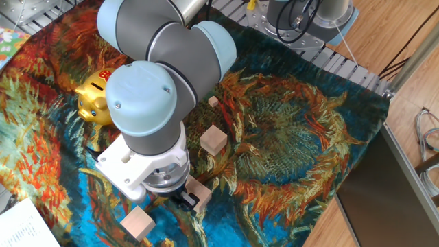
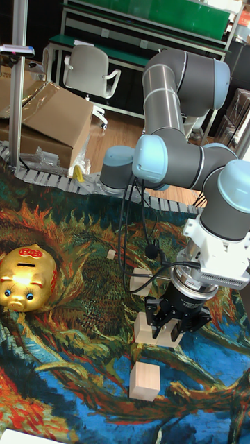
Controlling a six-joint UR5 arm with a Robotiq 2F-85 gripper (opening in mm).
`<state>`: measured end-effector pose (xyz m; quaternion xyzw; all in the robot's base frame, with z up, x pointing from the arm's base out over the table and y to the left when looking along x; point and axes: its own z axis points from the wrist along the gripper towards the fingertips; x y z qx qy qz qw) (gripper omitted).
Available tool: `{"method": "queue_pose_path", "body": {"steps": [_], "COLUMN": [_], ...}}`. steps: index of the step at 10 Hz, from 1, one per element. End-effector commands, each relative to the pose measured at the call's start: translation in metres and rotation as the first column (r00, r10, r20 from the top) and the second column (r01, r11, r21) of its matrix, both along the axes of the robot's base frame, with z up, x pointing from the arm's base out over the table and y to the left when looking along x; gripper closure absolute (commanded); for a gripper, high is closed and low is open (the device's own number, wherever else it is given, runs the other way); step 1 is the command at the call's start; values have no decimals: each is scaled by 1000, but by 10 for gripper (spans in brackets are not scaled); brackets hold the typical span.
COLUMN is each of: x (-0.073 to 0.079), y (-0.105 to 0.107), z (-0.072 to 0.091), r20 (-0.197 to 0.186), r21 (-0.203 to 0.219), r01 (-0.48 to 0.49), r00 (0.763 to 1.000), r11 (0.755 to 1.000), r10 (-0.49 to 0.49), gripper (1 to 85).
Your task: Drop coins into a piggy bank
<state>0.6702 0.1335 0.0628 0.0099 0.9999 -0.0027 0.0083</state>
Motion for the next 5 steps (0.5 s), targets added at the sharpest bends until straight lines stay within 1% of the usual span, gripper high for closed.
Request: {"method": "queue_pose_path", "body": {"steps": [1,5], "x": [0,-2], "y": [4,4], "z": [1,1], "r20": [0,-5], "r21": [19,22], "r01": [13,16], "r00": [1000,1000], "r11": [1000,1000], "r10": [-13,-16], "gripper": [470,473]}}
